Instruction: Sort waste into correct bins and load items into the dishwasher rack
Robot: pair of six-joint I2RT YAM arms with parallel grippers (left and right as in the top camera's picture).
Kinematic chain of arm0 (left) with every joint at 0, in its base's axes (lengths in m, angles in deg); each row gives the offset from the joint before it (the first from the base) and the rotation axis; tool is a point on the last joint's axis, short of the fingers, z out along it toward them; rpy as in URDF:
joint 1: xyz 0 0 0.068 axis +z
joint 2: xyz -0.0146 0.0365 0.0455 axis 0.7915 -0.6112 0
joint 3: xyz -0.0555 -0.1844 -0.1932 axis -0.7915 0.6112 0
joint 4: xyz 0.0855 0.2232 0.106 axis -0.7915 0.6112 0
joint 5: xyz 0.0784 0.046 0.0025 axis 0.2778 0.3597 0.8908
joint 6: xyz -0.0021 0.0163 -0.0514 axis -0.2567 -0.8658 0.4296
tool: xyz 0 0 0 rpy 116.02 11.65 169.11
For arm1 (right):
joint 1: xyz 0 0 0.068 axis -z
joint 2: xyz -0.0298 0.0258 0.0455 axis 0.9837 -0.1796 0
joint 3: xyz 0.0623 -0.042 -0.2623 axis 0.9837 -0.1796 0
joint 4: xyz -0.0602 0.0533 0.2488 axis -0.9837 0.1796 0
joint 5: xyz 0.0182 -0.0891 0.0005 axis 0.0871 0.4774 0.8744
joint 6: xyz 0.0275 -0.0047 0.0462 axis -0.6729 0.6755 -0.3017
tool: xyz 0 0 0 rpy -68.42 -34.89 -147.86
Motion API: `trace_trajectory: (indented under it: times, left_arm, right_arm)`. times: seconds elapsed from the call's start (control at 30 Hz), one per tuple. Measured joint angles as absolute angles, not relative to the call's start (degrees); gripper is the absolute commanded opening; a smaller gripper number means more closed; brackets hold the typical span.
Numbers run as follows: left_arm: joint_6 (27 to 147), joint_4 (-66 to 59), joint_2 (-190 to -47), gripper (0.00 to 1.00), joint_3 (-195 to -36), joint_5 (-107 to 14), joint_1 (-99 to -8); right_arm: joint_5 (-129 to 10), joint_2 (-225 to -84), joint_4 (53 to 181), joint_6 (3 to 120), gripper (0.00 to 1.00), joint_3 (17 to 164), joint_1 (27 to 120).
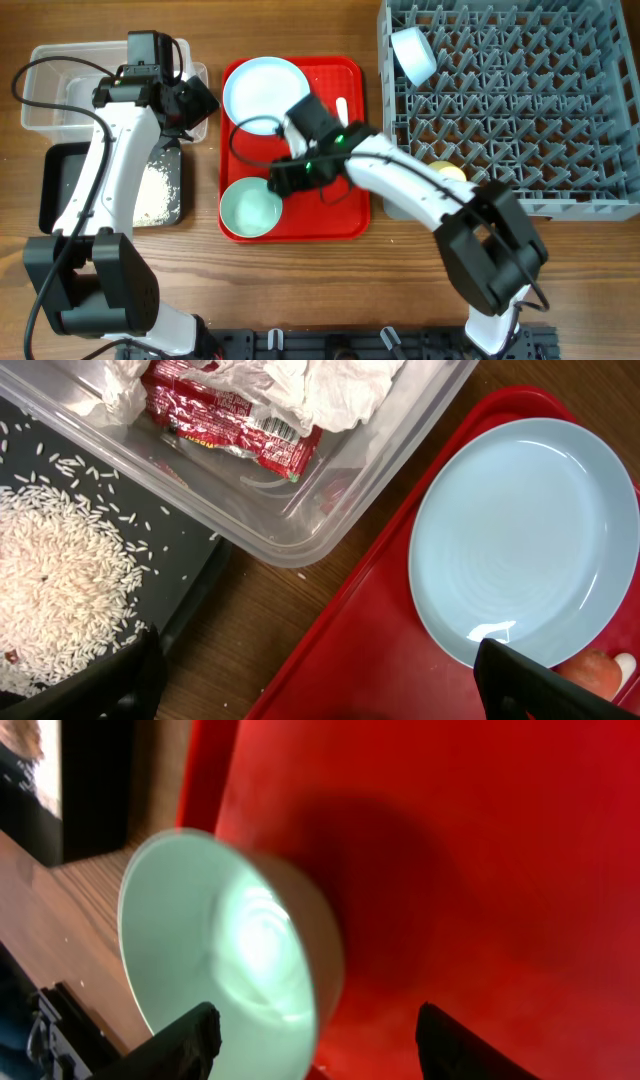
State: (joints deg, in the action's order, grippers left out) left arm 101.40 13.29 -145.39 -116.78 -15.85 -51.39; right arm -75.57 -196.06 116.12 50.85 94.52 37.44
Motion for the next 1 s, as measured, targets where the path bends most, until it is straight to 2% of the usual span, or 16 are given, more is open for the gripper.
trace_trajectory:
  times: [0.1, 0.17, 0.2, 0.23, 0.5, 0.57, 0.67, 0.73, 0.77, 0.9, 1.0]
  left_arm:
    - [101.4, 13.3, -145.4, 1.00, -116.8, -15.8, -51.4]
    - [101.4, 13.3, -145.4, 1.00, -116.8, -15.8, -51.4]
    - [101.4, 13.3, -145.4, 1.00, -116.8, -15.8, -51.4]
    - [101.4, 13.3, -145.4, 1.00, -116.8, -15.8, -51.4]
    - [101.4, 13.3, -145.4, 1.00, -116.8, -15.8, -51.4]
    - [101.4, 13.3, -145.4, 1.00, -116.8, -15.8, -51.4]
    - [101.4, 13.4, -145.4, 1.00, -116.8, -15.8, -51.4]
    - [101.4, 13.3, -145.4, 1.00, -116.8, -15.8, -51.4]
    - [101.4, 13.3, -145.4, 1.00, -116.8, -15.8, -51.4]
    - [101.4, 13.3, -145.4, 1.00, -116.8, -15.8, -51.4]
    - [101.4, 13.3, -145.4, 1.00, -116.8, -15.8, -51.4]
  right_arm:
    - [-73.6, -196.1, 113.8, 42.6, 0.35, 91.7, 34.1]
    - [-70.9, -196.1, 113.9, 39.8, 0.26, 91.6, 32.8]
    - [-69.4, -196.3, 114.2, 38.2, 0.08, 91.6, 32.4]
    - [-68.4, -196.7, 114.5, 37.3, 0.04, 91.6, 32.4]
    - [-66.0, -196.6, 115.5, 38.3, 0.04, 91.4, 33.8]
    - [-62.8, -192.3, 118.5, 39.4, 0.04, 91.0, 35.6]
    - [-48.1, -178.1, 120.8, 42.5, 0.04, 91.0, 39.4]
    - [-33.4, -170.6, 120.6, 44.2, 0.04, 91.0, 40.7]
    - [-18.4, -166.3, 119.8, 46.3, 0.04, 91.1, 41.2]
    - [8.6, -167.9, 119.8, 53.1, 0.04, 91.1, 43.0]
    - [17.8, -173.7, 119.2, 60.2, 0.04, 91.1, 47.5]
